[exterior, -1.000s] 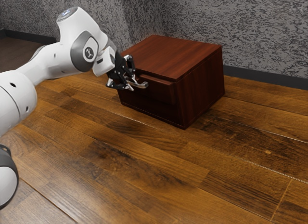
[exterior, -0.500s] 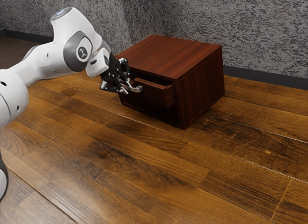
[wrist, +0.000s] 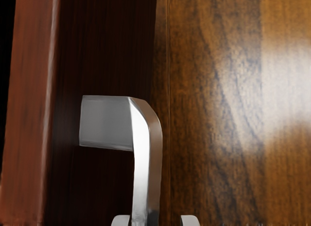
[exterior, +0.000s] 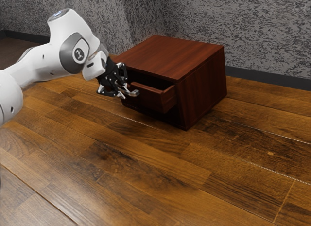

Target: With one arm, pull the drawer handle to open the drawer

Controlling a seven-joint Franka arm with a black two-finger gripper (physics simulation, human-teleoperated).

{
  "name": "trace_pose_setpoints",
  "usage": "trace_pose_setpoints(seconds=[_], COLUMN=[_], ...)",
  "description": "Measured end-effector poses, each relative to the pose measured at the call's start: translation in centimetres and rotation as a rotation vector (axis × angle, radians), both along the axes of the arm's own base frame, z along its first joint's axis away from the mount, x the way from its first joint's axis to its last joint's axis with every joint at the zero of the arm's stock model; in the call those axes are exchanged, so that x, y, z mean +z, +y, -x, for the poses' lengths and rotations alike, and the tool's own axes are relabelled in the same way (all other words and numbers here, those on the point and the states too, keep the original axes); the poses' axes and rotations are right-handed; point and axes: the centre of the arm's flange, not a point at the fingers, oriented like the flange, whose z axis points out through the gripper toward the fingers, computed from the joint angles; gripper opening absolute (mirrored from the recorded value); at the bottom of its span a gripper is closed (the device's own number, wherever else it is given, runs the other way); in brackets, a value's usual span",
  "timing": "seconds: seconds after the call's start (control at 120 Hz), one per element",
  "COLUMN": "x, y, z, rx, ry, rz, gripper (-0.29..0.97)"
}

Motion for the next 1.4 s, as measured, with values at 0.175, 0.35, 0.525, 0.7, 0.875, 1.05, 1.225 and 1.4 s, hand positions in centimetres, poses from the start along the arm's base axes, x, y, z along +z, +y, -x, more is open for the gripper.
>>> trace_pose_setpoints(seconds=[0.175,0.35,0.525,0.7,0.875,1.05,1.225,1.4], x=[0.0,0.3,0.5,0.6,0.8,1.3,1.4,1.5], y=[0.2,0.5,1.2,1.6,1.5,1.2,0.8,0.6], z=[0.4,1.1,2.3,3.3,4.1,4.9,5.7,6.2], rx=[0.004,0.009,0.024,0.035,0.036,0.035,0.035,0.035], ry=[0.005,0.007,0.014,0.022,0.025,0.027,0.032,0.035], rz=[0.001,0.001,0.002,0.005,0.006,0.005,0.007,0.007], gripper=[0.05,0.04,0.04,0.05,0.04,0.03,0.04,0.04])
